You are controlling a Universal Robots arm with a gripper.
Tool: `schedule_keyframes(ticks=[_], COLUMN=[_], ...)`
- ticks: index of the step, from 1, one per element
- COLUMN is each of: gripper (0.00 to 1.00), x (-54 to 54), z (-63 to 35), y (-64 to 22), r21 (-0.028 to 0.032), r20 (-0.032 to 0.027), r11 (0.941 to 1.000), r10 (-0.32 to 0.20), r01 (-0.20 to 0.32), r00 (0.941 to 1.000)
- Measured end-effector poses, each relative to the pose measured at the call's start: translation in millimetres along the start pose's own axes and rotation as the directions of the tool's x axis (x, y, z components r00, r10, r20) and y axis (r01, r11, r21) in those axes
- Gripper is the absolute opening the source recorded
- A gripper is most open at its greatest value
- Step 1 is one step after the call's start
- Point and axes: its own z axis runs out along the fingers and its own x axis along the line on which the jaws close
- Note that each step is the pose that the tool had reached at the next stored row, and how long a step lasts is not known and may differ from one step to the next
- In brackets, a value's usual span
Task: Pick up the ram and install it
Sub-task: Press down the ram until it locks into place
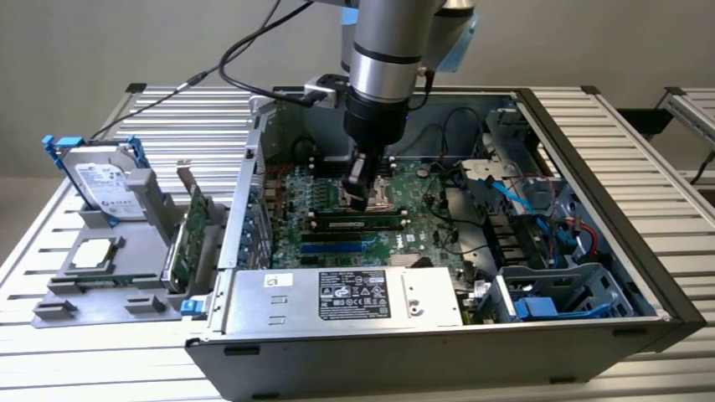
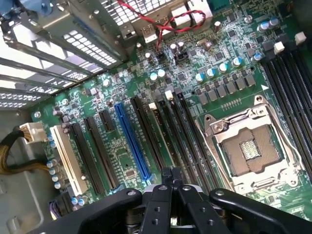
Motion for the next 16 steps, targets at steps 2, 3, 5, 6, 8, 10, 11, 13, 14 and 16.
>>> schedule_keyframes(ticks=[2,3,5,6,8,10,11,13,14,16], gripper=[0.11,0.11,0.11,0.11,0.11,0.11,0.11,0.11,0.11,0.11], x=[0.0,-0.1,-0.1,-0.2,-0.2,-0.3,-0.4,-0.5,-0.5,-0.6], z=[0.2,0.4,0.8,0.9,1.4,2.0,2.3,3.0,3.4,4.1], y=[0.0,0.0,0.0,-0.1,-0.1,-0.1,-0.1,-0.1,-0.2,-0.2], r21=[-0.0018,-0.0026,-0.0041,-0.0049,-0.0063,-0.0074,-0.0078,-0.0084,-0.0087,-0.0094], r20=[-0.0004,-0.0006,-0.0009,-0.0012,-0.0014,-0.0012,-0.001,0.0,0.0007,0.0022], r11=[0.9997,0.9992,0.9979,0.997,0.9946,0.9913,0.9895,0.9853,0.9829,0.9777], r10=[0.025,0.039,0.064,0.077,0.103,0.131,0.145,0.171,0.184,0.21], r01=[-0.025,-0.039,-0.064,-0.077,-0.103,-0.131,-0.145,-0.171,-0.184,-0.21], r00=[0.9997,0.9992,0.9979,0.997,0.9946,0.9913,0.9895,0.9853,0.9829,0.9777])
